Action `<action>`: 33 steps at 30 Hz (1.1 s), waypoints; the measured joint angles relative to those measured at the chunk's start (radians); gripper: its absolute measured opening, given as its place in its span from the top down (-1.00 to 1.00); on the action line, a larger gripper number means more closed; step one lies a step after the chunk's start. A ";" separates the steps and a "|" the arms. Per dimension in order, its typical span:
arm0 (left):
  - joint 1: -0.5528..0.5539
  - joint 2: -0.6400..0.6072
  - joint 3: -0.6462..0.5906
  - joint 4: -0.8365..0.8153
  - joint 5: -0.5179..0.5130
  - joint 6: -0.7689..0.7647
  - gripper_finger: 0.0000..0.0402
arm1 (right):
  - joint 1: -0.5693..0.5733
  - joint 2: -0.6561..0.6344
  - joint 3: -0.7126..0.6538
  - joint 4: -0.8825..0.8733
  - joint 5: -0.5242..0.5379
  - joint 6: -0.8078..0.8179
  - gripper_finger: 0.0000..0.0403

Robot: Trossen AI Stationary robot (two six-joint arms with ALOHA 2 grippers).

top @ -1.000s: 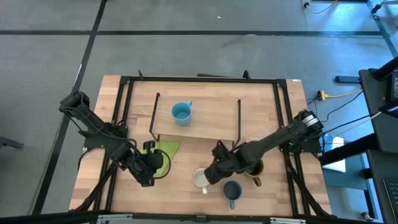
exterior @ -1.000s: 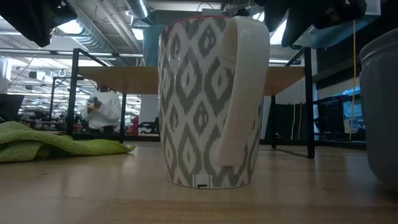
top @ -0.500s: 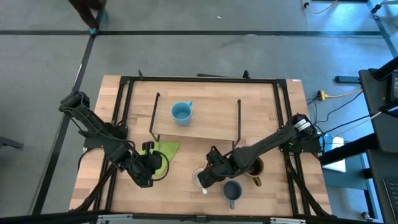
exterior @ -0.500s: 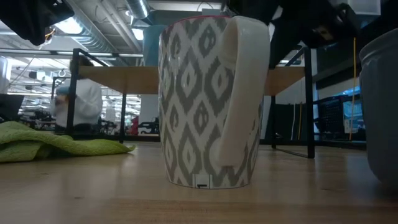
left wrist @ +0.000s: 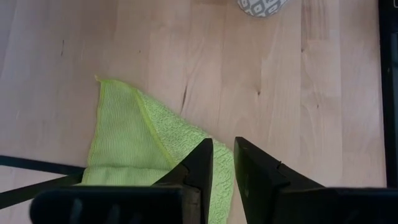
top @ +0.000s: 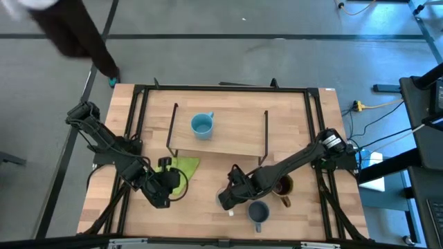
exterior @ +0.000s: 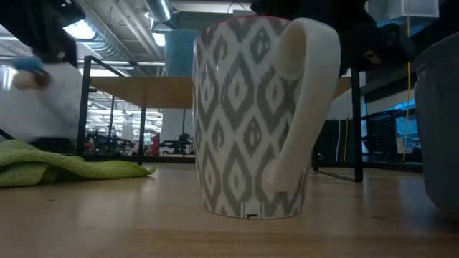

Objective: Stack small to large cups/mugs on shelf
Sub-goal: Put the gray patterned mug on the shelf

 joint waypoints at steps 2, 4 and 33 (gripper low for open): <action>0.000 0.000 0.000 -0.006 -0.001 0.000 0.70 | 0.000 0.001 0.000 0.008 0.002 0.000 0.39; 0.000 0.000 0.000 -0.008 -0.006 0.000 0.70 | 0.000 0.001 0.000 0.011 0.005 0.001 0.39; 0.000 0.000 0.000 -0.015 -0.053 0.002 0.70 | -0.018 0.009 -0.001 0.017 0.015 -0.039 0.81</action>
